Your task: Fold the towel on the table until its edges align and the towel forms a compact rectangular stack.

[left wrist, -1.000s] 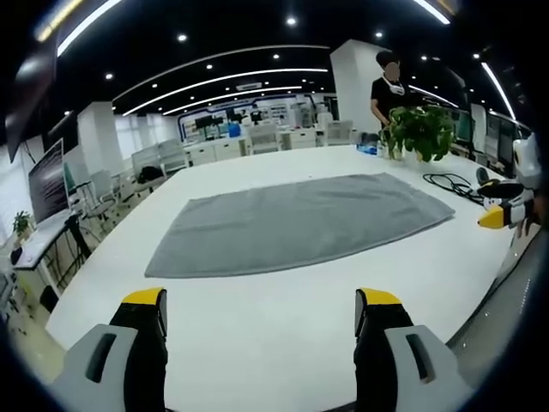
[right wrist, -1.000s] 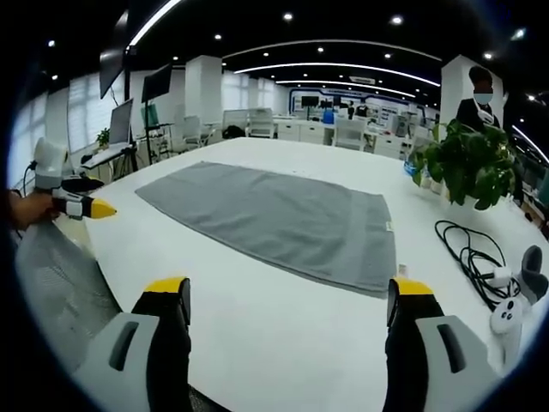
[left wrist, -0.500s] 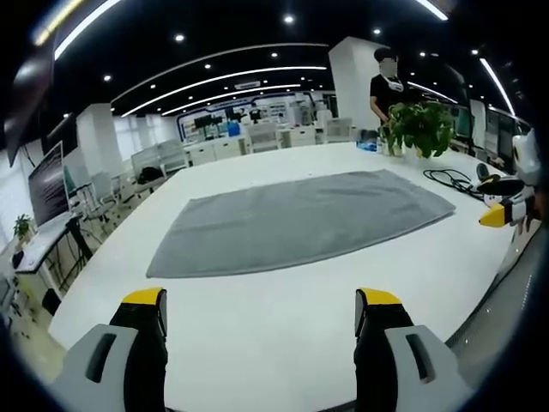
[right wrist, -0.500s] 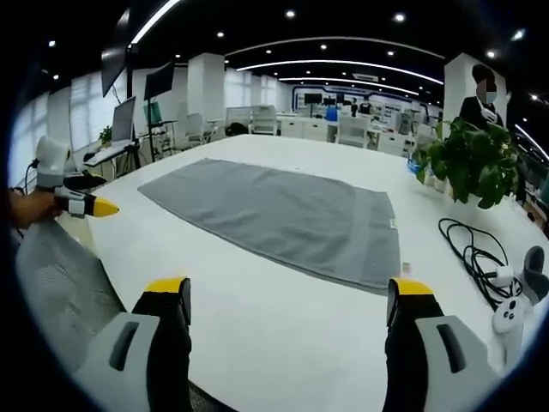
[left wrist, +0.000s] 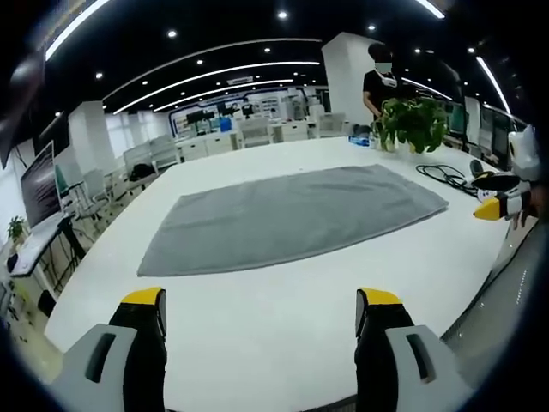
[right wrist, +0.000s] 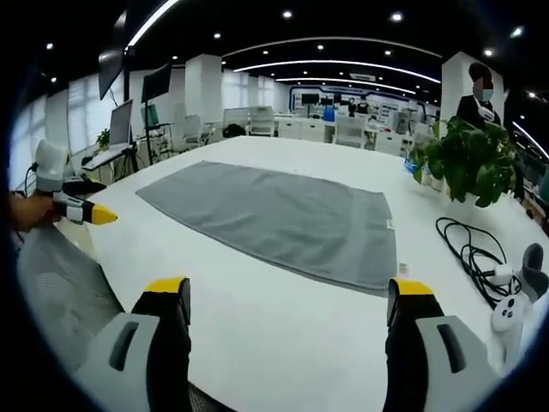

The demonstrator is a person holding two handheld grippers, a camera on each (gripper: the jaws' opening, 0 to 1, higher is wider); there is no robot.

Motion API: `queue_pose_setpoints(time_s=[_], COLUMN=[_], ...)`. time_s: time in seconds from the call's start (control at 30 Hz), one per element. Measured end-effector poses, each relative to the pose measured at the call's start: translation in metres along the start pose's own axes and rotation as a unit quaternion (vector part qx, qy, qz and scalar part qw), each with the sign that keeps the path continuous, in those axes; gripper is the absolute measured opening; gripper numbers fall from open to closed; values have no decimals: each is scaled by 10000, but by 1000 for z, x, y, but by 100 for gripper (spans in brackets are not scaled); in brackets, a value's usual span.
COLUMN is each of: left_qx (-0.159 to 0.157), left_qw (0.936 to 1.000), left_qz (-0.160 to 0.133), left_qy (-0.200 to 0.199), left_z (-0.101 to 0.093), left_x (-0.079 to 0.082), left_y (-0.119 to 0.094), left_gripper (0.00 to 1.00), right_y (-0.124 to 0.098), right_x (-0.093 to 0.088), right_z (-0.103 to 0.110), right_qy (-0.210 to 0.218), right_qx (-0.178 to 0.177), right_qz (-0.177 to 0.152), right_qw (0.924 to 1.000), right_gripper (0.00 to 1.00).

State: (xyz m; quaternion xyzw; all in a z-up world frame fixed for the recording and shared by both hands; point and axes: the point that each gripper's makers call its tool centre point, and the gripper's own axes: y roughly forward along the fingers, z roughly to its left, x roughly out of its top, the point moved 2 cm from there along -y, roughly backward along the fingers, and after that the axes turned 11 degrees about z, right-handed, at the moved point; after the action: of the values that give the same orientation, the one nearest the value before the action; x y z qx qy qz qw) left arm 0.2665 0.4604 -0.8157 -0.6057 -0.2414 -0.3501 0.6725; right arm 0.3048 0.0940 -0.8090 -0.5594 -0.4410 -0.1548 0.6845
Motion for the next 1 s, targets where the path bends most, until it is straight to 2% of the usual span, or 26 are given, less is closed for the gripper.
queue_pose_setpoints(time_s=[0.03,0.23,0.33,0.37,0.43,0.5,0.63,0.77,0.83,1.0], left_qx=[-148,-358,-578,-748,-733,-785,-1067,-1356,-1488,-1617], left_qw=[9999,9993,9983,9971,9969,9965,9935,9876,9860,9822], left_qz=[67,66,-10,23,-21,-9,-117,-267,-241,-349], left_qy=[41,19,29,100,285,301,367,743,713,888], left_z=[-4,-13,-26,-34,-40,-46,-64,-86,-93,-108], left_x=[0,15,28,31,37,41,58,78,86,108], left_y=[1,0,-1,-1,-1,0,-1,-6,-4,-3], left_gripper=[93,93,91,87,85,87,87,83,83,83], right_y=[0,-1,-1,-1,-4,-4,-7,-12,-16,-21], right_x=[1,7,11,13,18,23,34,47,55,67], right_z=[-1,-13,-20,-23,-27,-31,-34,-39,-45,-62], right_qy=[45,101,47,37,42,48,-29,-90,-39,-16], right_qx=[3,32,56,65,87,164,236,265,258,208], right_qz=[-26,-95,-127,-124,-141,-187,-202,-267,-347,-463], right_qw=[10000,9999,9999,9999,9999,9997,9995,9993,9991,9987], right_gripper=[96,96,95,95,95,95,94,92,92,91])
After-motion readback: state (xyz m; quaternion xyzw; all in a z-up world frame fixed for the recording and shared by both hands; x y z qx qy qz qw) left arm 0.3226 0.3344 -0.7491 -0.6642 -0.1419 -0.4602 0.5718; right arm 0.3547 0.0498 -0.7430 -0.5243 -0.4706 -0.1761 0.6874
